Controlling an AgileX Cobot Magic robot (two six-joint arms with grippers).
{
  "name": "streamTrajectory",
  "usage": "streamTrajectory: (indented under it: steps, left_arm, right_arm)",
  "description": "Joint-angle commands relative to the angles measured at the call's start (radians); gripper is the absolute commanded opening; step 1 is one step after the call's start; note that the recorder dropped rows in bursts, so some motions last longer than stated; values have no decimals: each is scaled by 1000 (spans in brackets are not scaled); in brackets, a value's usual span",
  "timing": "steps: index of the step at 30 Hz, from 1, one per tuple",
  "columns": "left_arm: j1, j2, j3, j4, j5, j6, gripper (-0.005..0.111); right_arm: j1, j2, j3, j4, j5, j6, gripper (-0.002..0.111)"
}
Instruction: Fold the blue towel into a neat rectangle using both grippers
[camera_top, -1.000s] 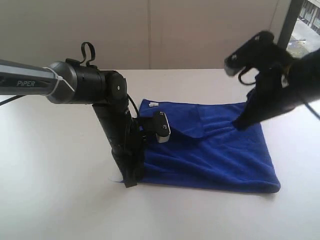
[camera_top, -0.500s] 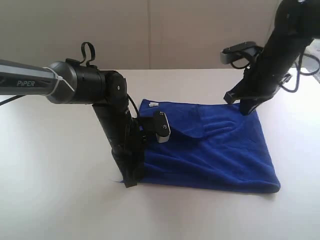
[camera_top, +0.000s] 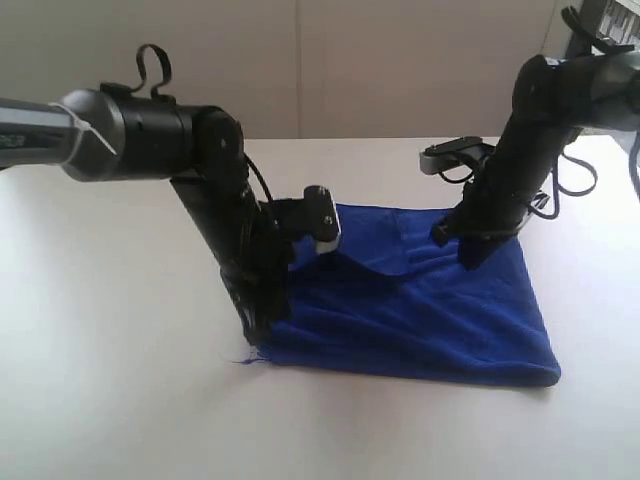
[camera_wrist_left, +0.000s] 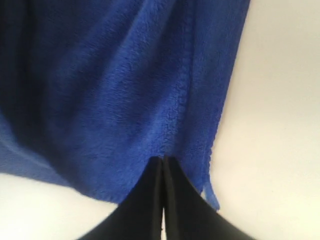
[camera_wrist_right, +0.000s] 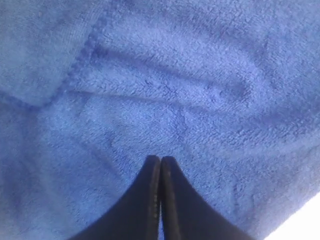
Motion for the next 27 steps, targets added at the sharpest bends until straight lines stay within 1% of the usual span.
streamTrajectory:
  steps: [1,5,14,16,21,23,25,27]
  left_arm:
    - [3,-75,8,44,-2,-5,0]
    - [4,-80,8,50,-6,-5,0]
    - [4,-23,8,58,-15,-5,0]
    - [3,-13,8,55,-19,-5,5]
    - [3,17,8,55,-21,20,30]
    - [3,26,8,55,-21,20,38]
    - [3,33,8,39,-21,22,41]
    - [3,38,8,34,-20,25,42]
  right_arm:
    - [-6,27,-5,2,-12,-11,0]
    - [-6,38,-5,0,-17,-22,0]
    - [-4,38,-5,-37,-62,-27,0]
    - [4,38,-5,-62,-70,-27,0]
    - [35,38,-5,-106,-97,-15,0]
    - [45,40,-5,-115,-115,-1,0]
    - [52,47,-5,-132,-120,1,0]
    - [57,59,-5,-148,-118,4,0]
